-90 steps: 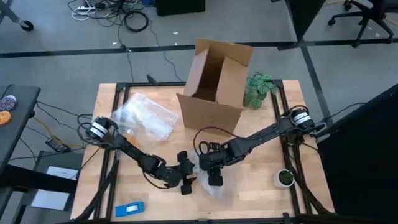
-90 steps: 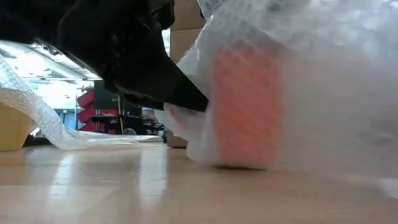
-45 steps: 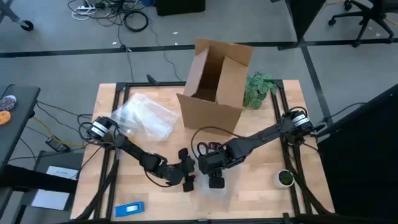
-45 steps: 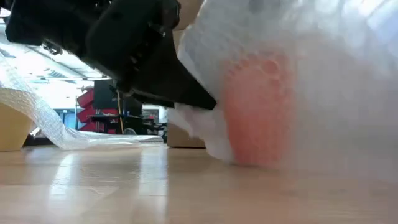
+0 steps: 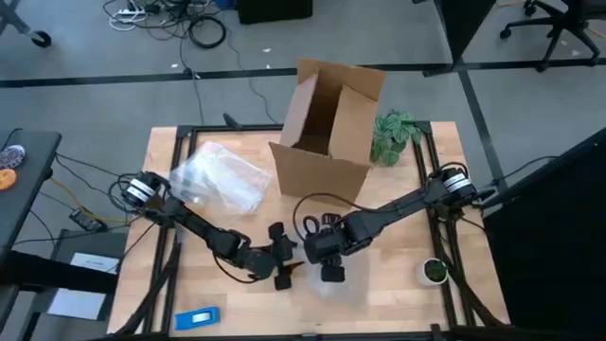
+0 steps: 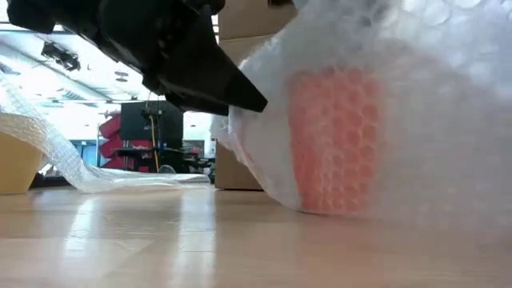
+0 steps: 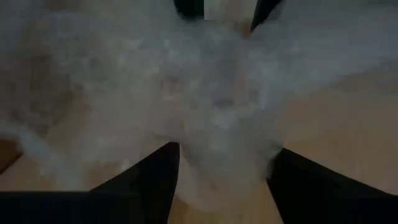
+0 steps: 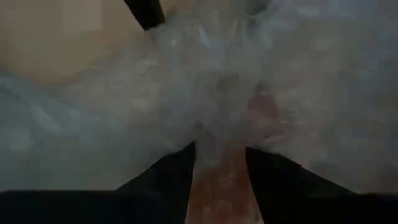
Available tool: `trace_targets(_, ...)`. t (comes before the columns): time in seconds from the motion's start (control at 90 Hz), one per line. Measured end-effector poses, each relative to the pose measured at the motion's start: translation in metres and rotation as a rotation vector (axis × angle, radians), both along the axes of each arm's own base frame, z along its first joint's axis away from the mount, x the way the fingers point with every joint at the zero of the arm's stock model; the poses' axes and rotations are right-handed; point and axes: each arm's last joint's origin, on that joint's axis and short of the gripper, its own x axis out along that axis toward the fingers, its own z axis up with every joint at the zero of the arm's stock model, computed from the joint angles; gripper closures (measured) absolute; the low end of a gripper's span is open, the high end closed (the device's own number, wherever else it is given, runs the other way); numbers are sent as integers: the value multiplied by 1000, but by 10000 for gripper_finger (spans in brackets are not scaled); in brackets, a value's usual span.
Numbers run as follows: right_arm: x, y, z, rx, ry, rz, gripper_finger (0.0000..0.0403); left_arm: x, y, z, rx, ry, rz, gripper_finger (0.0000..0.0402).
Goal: Wrap mug
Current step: Wrap the orange mug with transparent bubble wrap
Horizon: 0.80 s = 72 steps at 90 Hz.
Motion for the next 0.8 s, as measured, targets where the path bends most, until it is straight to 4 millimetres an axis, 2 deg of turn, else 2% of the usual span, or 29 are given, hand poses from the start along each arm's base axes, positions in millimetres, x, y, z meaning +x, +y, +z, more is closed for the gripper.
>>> trace_targets(0.222,-3,-3,-21,43,-6,-3,275,0,0,1,-5,-8,-2,193)
trace_targets(0.478,-3,-3,-22,50,0,-8,275,7,-5,13,31,-13,-28,193)
trace_targets(0.644,-4,-3,-22,50,11,-13,275,5,-6,32,69,61,-38,193)
trace_targets(0.8,-4,-3,-23,50,13,-12,275,-5,-7,52,89,100,-54,193)
